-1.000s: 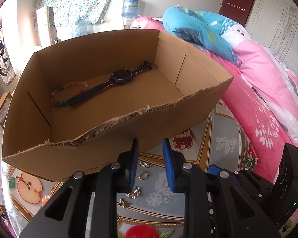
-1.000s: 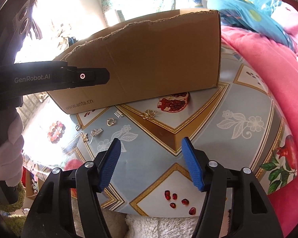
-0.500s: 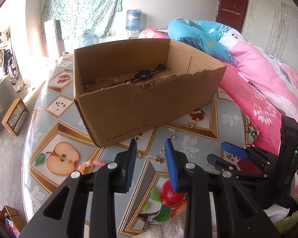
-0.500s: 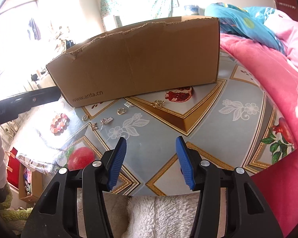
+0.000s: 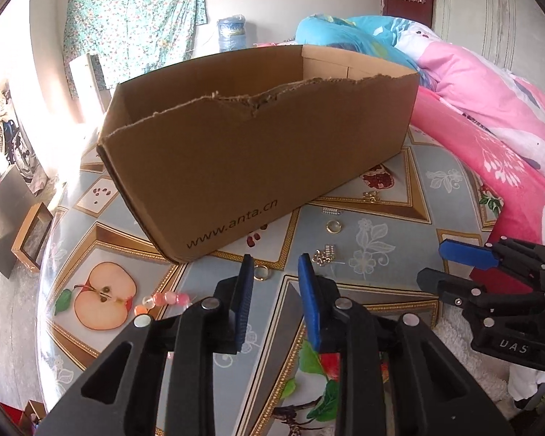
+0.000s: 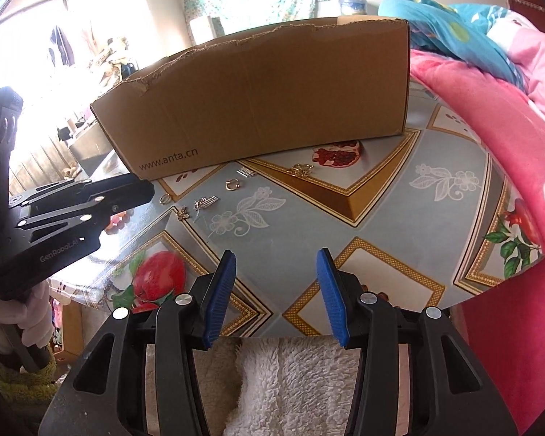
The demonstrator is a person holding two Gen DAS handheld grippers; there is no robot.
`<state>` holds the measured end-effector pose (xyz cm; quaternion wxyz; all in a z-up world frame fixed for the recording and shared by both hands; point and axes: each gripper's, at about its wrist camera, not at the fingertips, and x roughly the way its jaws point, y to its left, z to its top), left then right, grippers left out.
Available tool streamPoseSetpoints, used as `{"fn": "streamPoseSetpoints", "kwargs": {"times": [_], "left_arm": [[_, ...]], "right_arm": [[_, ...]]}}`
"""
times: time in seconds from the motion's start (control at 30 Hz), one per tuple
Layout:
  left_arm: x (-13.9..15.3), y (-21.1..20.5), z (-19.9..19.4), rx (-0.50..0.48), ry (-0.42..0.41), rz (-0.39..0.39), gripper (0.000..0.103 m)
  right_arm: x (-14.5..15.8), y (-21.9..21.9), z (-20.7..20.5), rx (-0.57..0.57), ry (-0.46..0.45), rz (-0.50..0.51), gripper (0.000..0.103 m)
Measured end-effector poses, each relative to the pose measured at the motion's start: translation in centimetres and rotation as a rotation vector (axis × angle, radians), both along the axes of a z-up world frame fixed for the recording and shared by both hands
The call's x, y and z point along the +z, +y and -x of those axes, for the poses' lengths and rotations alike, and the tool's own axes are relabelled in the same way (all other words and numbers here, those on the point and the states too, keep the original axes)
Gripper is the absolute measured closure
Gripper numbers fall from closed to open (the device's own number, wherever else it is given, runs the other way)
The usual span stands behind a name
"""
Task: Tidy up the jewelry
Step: 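Lower the left gripper onto a small gold ring and close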
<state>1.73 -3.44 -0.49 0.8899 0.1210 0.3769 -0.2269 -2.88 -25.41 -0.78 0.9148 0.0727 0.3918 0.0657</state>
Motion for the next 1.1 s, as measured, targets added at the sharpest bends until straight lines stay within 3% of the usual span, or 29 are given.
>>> {"fn": "streamPoseSetpoints", "kwargs": {"times": [0.27, 0.37, 0.53, 0.67, 0.77, 0.87, 1.1], "left_arm": [[-1.7, -0.3, -1.7, -0.011, 0.056, -0.078, 0.092], [-1.7, -0.1, -2.0, -0.006, 0.098, -0.030, 0.093], [-1.6, 0.8, -2.6, -0.009, 0.199, 0.127, 0.093], [-1.4, 1.0, -2.5, -0.018, 0.201, 0.149, 0.093], [-0.5, 0.9, -2.1, -0.030, 0.143, 0.110, 0.093], [-0.2, 0.6, -1.8, -0.061, 0.081, 0.002, 0.093], [-1.6, 0.1, -2.4, -0.148, 0.073, -0.110, 0.092]], "right_arm": [[-0.1, 0.2, -1.8, 0.043, -0.002, -0.013, 0.059], [-0.1, 0.2, -2.4, 0.052, -0.001, -0.011, 0.059], [-0.2, 0.0, -3.1, 0.054, -0.006, -0.015, 0.059], [-0.3, 0.1, -3.2, 0.056, -0.010, -0.013, 0.059], [-0.3, 0.1, -3.2, 0.061, -0.014, -0.008, 0.059], [-0.4, 0.2, -3.3, 0.069, -0.017, 0.005, 0.059], [-0.5, 1.0, -3.5, 0.095, -0.021, 0.047, 0.059]]}}
